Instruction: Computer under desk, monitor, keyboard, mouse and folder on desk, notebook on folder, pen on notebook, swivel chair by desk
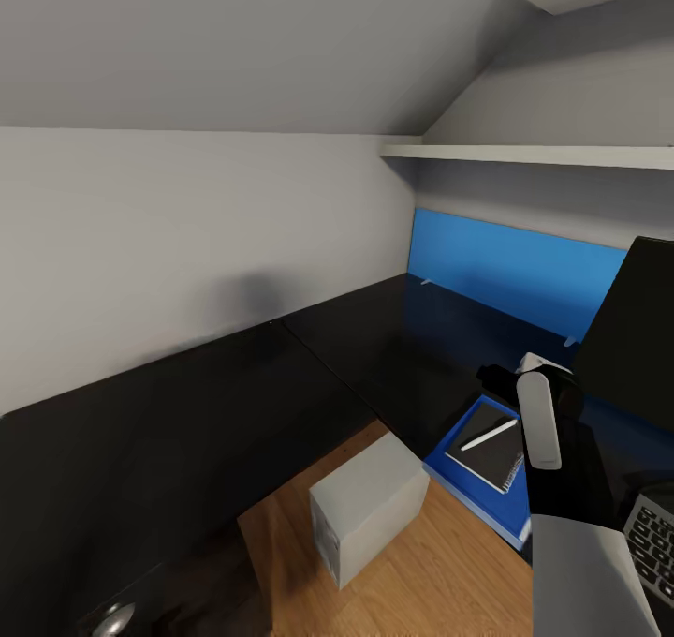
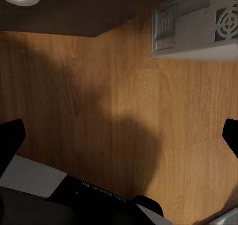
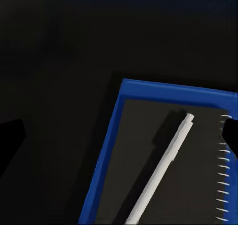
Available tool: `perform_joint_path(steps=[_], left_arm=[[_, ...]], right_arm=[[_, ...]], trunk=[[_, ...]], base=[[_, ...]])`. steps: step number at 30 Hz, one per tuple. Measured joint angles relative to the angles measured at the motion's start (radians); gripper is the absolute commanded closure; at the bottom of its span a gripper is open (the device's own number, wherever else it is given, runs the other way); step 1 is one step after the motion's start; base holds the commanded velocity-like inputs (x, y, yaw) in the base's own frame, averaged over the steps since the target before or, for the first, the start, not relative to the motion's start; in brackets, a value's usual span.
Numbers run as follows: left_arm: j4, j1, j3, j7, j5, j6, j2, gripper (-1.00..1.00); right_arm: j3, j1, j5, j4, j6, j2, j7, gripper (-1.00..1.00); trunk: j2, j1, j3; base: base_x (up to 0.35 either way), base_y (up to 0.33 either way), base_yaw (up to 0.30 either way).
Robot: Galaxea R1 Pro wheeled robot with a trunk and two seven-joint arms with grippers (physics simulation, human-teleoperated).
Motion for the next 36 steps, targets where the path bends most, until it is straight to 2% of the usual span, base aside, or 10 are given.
perform_joint_path(steps=[5, 10, 18, 23, 27, 32, 36], left_arm=[[-0.001, -0.002, -0.003, 0.002, -0.002, -0.001, -0.001, -1.0], [-0.001, -0.002, -0.003, 0.002, -0.004, -0.002, -0.001, -1.0], [-0.002, -0.002, -0.003, 0.002, -0.007, -0.002, -0.001, -1.0], [-0.005, -0.002, -0.002, 0.002, -0.009, -0.002, -0.001, -1.0], [-0.006, -0.002, -0.003, 0.002, -0.01, -0.003, -0.002, -1.0], [-0.006, -0.002, -0.003, 0.003, -0.012, -0.011, -0.002, -1.0], [-0.006, -0.001, -0.003, 0.003, -0.013, -0.026, -0.002, -1.0]], right_arm=[[0.022, 0.003, 0.0, -0.016, 0.001, 0.003, 0.002, -1.0], [0.1, 0.021, -0.001, -0.065, 0.001, 0.004, 0.003, -1.0], [0.127, 0.032, -0.002, -0.08, 0.005, 0.013, 0.009, -1.0], [0.18, 0.034, -0.004, -0.083, 0.011, 0.011, 0.123, -1.0], [0.198, 0.041, -0.005, -0.083, 0.014, 0.009, 0.163, -1.0], [0.253, 0.046, -0.005, -0.088, 0.015, 0.007, 0.172, -1.0], [0.27, 0.047, -0.004, -0.09, 0.016, 0.006, 0.173, -1.0]], trunk=[[0.0, 0.0, 0.0], [0.0, 0.0, 0.0], [0.0, 0.0, 0.0], [0.0, 0.0, 0.0], [0.0, 0.0, 0.0], [0.0, 0.0, 0.0], [0.0, 0.0, 0.0]], base=[[-0.272, -0.161, 0.0], [-0.298, -0.161, 0.0], [-0.243, -0.112, 0.082], [-0.034, -0.014, 0.249], [-0.007, -0.003, 0.228], [-0.001, 0.0, 0.231], [-0.094, 0.0, 0.257]])
